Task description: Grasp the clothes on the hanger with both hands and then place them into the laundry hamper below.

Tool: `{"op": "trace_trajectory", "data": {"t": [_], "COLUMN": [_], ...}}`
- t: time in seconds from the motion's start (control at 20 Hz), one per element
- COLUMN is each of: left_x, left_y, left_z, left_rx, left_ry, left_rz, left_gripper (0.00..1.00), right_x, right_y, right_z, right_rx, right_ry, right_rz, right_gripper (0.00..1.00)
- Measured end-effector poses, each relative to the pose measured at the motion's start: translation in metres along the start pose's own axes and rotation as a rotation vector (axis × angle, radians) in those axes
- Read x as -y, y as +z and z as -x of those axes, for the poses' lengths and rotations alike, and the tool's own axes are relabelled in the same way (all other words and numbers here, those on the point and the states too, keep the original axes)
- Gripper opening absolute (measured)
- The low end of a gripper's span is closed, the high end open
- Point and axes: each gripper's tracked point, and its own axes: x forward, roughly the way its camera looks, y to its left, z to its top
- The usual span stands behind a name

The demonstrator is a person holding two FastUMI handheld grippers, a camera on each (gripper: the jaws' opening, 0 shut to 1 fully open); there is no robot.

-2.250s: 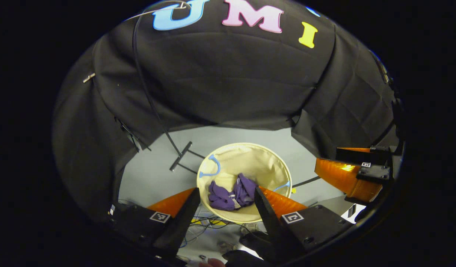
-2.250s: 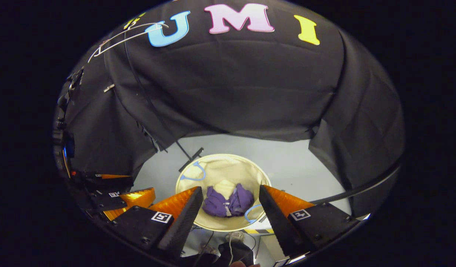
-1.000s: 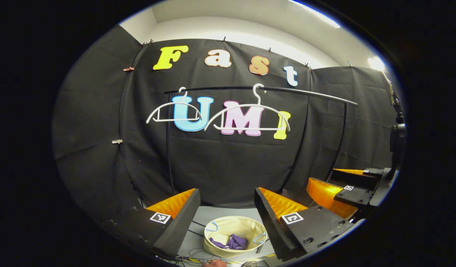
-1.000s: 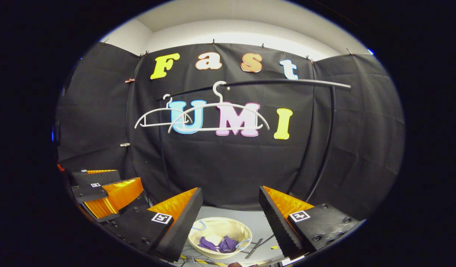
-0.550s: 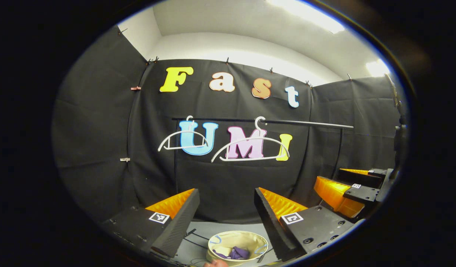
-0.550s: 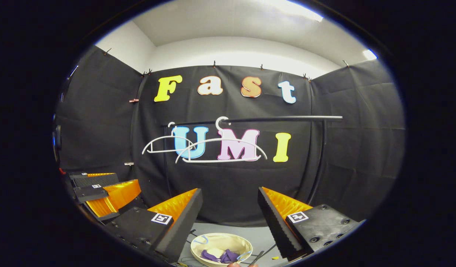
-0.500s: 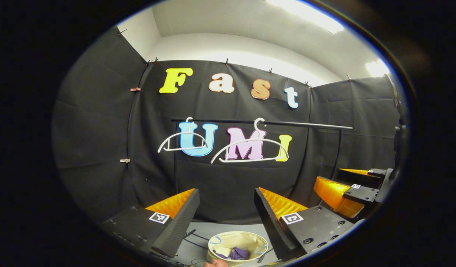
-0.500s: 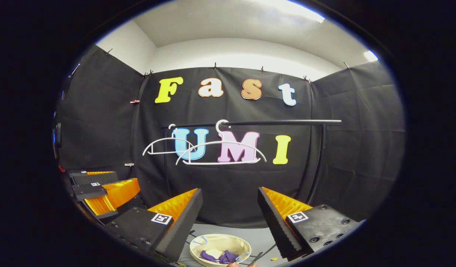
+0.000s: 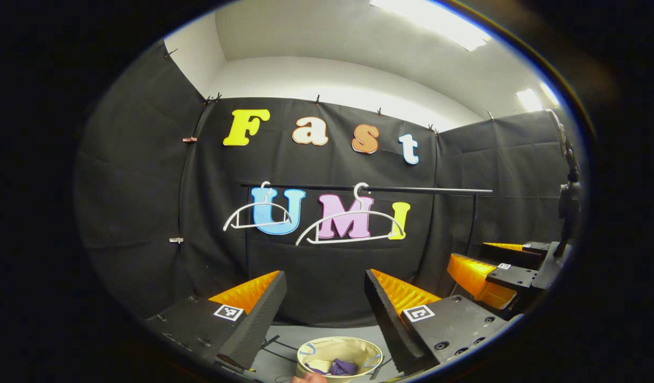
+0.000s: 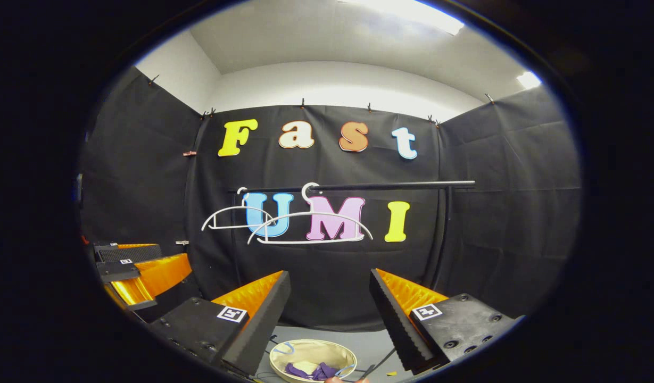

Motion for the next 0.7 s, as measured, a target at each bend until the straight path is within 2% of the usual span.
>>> {"op": "trace_trajectory", "data": {"t": [0.05, 0.1, 0.15, 0.45, 0.5, 0.55, 0.7], "left_x": [0.002, 0.002, 0.001, -0.004, -0.003, -0.003, -0.002], "left_y": [0.001, 0.002, 0.002, 0.016, 0.019, 0.021, 0.024], "left_z": [0.004, 0.007, 0.008, 0.022, 0.024, 0.025, 0.026], "left_rx": [-0.003, -0.009, -0.004, 0.019, 0.026, 0.034, 0.042], "left_ry": [-0.006, -0.010, -0.010, 0.002, 0.001, -0.001, -0.002], "left_rz": [-0.004, -0.011, -0.017, -0.017, -0.021, -0.024, -0.035], "left_gripper": [0.89, 0.93, 0.93, 0.93, 0.89, 0.93, 0.93], "right_x": [-0.002, -0.003, -0.005, -0.016, -0.016, -0.014, -0.013], "right_y": [0.003, 0.008, 0.012, 0.011, 0.012, 0.013, 0.016], "right_z": [-0.001, 0.000, 0.001, 0.004, 0.005, 0.010, 0.011], "right_rx": [0.002, 0.010, 0.021, 0.028, 0.025, 0.026, 0.033], "right_ry": [-0.004, -0.005, -0.003, 0.018, 0.019, 0.020, 0.019], "right_rz": [-0.008, -0.018, -0.026, -0.020, -0.017, -0.020, -0.025], "right_gripper": [0.96, 0.94, 0.97, 0.96, 0.96, 0.96, 0.96]}}
